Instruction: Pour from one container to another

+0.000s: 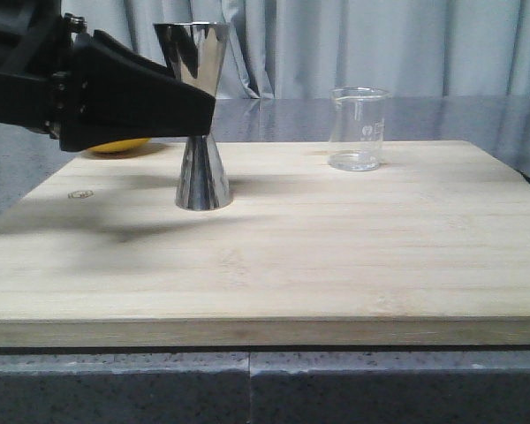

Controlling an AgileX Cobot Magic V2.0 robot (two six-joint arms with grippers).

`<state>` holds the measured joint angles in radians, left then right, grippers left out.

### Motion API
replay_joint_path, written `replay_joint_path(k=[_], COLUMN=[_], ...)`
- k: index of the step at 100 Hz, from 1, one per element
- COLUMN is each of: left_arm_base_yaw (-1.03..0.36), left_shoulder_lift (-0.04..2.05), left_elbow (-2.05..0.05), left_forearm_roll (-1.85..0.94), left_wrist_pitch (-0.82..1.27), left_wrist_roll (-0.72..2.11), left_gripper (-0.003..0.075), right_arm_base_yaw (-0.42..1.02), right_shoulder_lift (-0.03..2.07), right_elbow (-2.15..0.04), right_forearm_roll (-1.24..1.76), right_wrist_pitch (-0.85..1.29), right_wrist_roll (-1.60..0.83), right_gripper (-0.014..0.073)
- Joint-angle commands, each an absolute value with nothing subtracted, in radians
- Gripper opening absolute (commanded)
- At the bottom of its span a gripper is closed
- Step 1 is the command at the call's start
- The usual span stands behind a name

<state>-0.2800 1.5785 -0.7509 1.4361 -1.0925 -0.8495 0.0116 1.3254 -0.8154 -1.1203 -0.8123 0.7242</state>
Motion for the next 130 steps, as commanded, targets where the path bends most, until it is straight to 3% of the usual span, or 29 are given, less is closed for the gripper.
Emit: replay_joint_path(k=[1, 42, 64, 94, 130], left_arm_base_yaw=[-0.276, -0.255, -0.163, -0.064, 0.119], left_shoulder_lift=[1.534, 1.534, 1.519, 1.441, 1.283], left_elbow=[-0.769, -0.769, -0.769, -0.769, -0.769], left_forearm_roll=[1.415, 1.415, 1.415, 1.474, 1.165], left_wrist_pitch=[-1.109, -0.998, -1.127, -1.143, -1.107], left_wrist_roll=[-0.863, -0.866, -0.89, -0.971, -0.983], left_gripper=[0.0475, 0.0475, 0.0474, 0.0474, 0.047], right_arm_base_yaw=[0.003, 0.003, 0.003, 0.003, 0.003], right_shoulder_lift=[1.292, 1.292, 1.292, 1.292, 1.292], right_elbow=[-0.841, -0.841, -0.841, -0.842, -0.96], right_forearm_roll=[-1.072, -1.072, -1.072, -1.049, -1.047], right_wrist_pitch=[-0.849, -0.849, -0.847, -0.802, -0.62], right_wrist_roll=[0.727, 0.727, 0.727, 0.727, 0.727], right_gripper=[0.0513, 0.0512, 0.0512, 0.0513, 0.0512])
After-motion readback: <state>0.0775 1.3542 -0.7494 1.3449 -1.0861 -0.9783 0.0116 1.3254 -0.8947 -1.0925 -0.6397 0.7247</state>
